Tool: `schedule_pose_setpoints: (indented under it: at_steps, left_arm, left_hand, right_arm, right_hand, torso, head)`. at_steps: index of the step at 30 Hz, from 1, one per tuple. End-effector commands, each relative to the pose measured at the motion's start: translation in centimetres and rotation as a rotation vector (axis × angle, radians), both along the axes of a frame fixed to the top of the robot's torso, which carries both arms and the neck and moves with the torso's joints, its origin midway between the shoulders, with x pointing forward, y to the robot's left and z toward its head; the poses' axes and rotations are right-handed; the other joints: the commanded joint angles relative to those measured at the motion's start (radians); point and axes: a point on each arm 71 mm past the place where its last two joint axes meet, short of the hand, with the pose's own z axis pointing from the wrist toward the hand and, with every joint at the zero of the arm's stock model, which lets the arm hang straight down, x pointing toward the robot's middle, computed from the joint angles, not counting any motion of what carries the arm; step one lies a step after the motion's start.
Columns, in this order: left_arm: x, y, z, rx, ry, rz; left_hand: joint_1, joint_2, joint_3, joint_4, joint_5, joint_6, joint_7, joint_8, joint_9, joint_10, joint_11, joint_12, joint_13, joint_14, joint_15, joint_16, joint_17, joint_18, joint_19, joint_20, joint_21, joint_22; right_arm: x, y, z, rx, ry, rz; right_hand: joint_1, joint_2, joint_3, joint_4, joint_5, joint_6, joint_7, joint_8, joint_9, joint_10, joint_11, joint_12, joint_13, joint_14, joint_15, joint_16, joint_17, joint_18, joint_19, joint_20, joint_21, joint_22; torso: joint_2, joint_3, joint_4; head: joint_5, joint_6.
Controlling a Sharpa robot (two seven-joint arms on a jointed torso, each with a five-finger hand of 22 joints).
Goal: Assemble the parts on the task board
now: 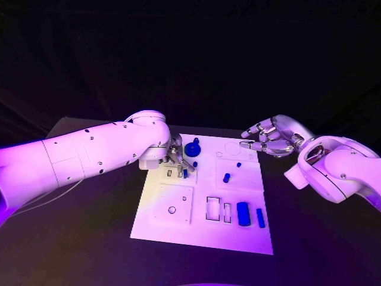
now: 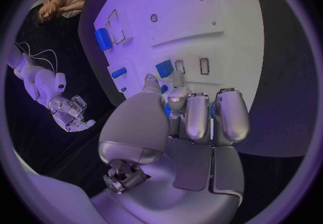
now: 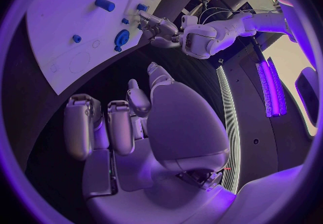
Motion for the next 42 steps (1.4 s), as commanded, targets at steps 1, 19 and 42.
schedule_pose_setpoints:
  at_steps: [1, 19, 42]
  left_arm:
    - [-0.22, -0.15, -0.14, 0.026, 0.027, -0.021]
    - [-0.49, -0.46, -0.19, 0.011, 0.041, -0.037]
    - [-0.55, -0.15, -0.21, -0.059, 0.067, -0.006]
  left_hand:
    - [0.019, 0.000, 0.007, -0.005, -0.002, -0.011, -0.001, 0.008, 0.006, -0.009, 0.000, -0.005, 0.000, 0.029, -0.004, -0.003, 0.002, -0.019, 0.003, 0.001, 0.005, 0.003]
    - [0.036, 0.009, 0.019, -0.006, -0.001, -0.013, -0.002, 0.018, 0.021, -0.007, -0.001, -0.003, 0.002, 0.030, -0.004, -0.004, 0.004, -0.020, 0.003, 0.002, 0.010, 0.012]
    - [0.230, 0.062, 0.256, -0.105, 0.007, -0.062, -0.010, 0.013, 0.057, -0.039, -0.010, -0.068, -0.053, 0.032, -0.011, -0.011, 0.011, -0.020, -0.003, -0.004, 0.016, 0.020]
  right_arm:
    - [-0.03, 0.09, -0.09, -0.011, 0.002, 0.012]
    - [0.13, 0.07, -0.12, -0.009, -0.004, 0.005]
    - [0.31, -0.02, -0.36, -0.012, 0.003, 0.002]
  right_hand:
    - [-0.010, 0.001, -0.007, 0.002, 0.006, 0.004, -0.002, 0.005, -0.001, -0.001, -0.003, -0.006, 0.000, 0.060, -0.006, -0.005, 0.091, 0.021, -0.005, -0.005, -0.004, 0.129]
    - [-0.012, 0.002, -0.007, 0.002, 0.008, 0.004, -0.002, 0.005, -0.001, -0.002, -0.003, -0.007, -0.002, 0.060, -0.006, -0.005, 0.091, 0.021, -0.006, -0.005, -0.005, 0.129]
    - [-0.012, 0.004, -0.007, 0.002, 0.011, 0.003, -0.002, 0.006, -0.002, -0.003, -0.003, -0.009, -0.003, 0.060, -0.006, -0.006, 0.089, 0.022, -0.007, -0.005, -0.007, 0.128]
  torso:
    - [0.000, 0.0003, -0.0003]
    - [0.001, 0.0004, -0.0003]
    - [0.001, 0.0007, 0.0000]
  head:
    - [0.001, -0.001]
    - [-0.003, -0.007]
    - [-0.002, -0.009]
